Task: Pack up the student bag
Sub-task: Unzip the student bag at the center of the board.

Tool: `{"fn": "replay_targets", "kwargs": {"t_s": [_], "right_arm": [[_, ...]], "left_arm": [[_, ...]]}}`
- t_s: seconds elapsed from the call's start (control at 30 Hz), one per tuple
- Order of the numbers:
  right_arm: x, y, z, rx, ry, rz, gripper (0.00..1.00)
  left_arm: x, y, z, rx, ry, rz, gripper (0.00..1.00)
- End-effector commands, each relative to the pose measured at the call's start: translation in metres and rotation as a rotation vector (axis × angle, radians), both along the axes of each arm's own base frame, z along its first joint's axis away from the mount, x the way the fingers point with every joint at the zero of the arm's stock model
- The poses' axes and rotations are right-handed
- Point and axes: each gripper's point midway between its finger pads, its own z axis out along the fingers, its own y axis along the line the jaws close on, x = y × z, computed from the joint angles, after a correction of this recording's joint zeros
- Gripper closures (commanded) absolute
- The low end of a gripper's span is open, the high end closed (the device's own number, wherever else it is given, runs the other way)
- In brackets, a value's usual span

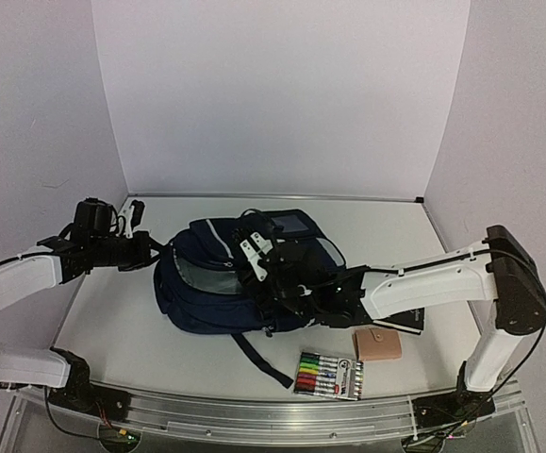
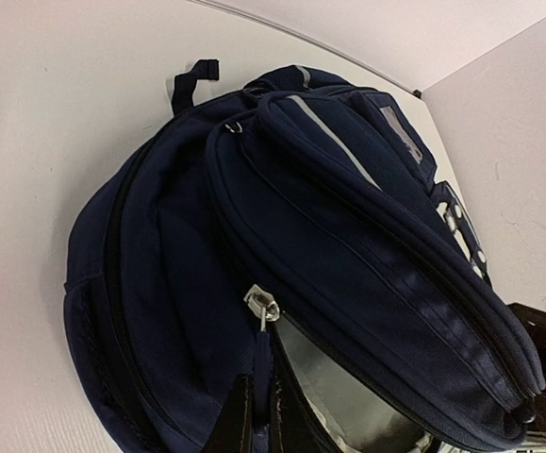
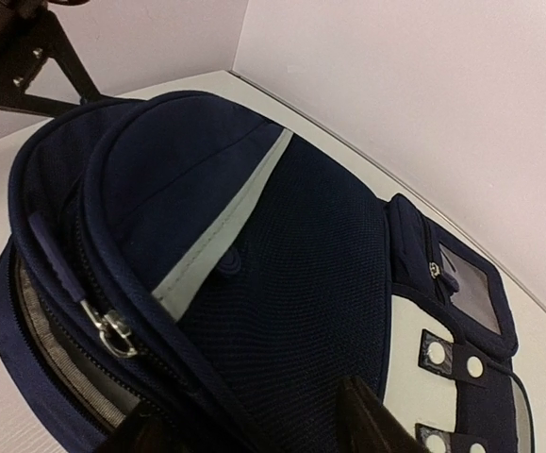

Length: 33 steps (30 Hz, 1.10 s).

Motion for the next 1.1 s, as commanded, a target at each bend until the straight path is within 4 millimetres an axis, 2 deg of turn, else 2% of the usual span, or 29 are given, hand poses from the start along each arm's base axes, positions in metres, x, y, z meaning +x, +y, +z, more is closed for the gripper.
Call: {"fn": "replay_targets", "kwargs": {"t_s": [0.0, 0.33, 0.4, 0.67, 0.7, 0.77, 0.93, 1.0, 1.07], "right_arm": [[0.02, 0.02, 0.033, 0.086, -0.061, -0.051, 0.35], [0.024, 0.046, 0.041, -0.034, -0.192, -0.108, 0.15], [0.023, 0.054, 0.038, -0.071, -0.216, -0.096, 0.1], [0.025, 0.083, 0.036, -0.115, -0.26, -0.067, 0.05], [0.025, 0.085, 0.038, -0.11, -0.262, -0.065, 0.08], [0.025, 0.089, 0.043, -0.091, -0.262, -0.057, 0.19], [0.02, 0.084, 0.07, 0.003, -0.244, -0.062, 0.74], [0.017, 0.076, 0.083, 0.05, -0.235, -0.064, 0.89], [0.012, 0.065, 0.1, 0.105, -0.229, -0.062, 0.99]], "left_arm": [[-0.006, -0.014, 0.032, -0.065, -0.117, -0.074, 1.0], [-0.008, -0.023, 0.036, -0.07, -0.124, -0.102, 1.0], [-0.009, -0.023, 0.037, -0.072, -0.126, -0.103, 1.0], [-0.016, -0.03, 0.042, -0.076, -0.136, -0.129, 1.0], [-0.016, -0.03, 0.042, -0.074, -0.135, -0.13, 1.0], [-0.015, -0.028, 0.04, -0.062, -0.128, -0.116, 1.0], [0.0, 0.002, 0.038, 0.025, -0.097, 0.064, 1.0], [0.009, 0.015, 0.041, 0.048, -0.09, 0.129, 1.0], [0.021, 0.025, 0.042, 0.065, -0.071, 0.173, 1.0]]}}
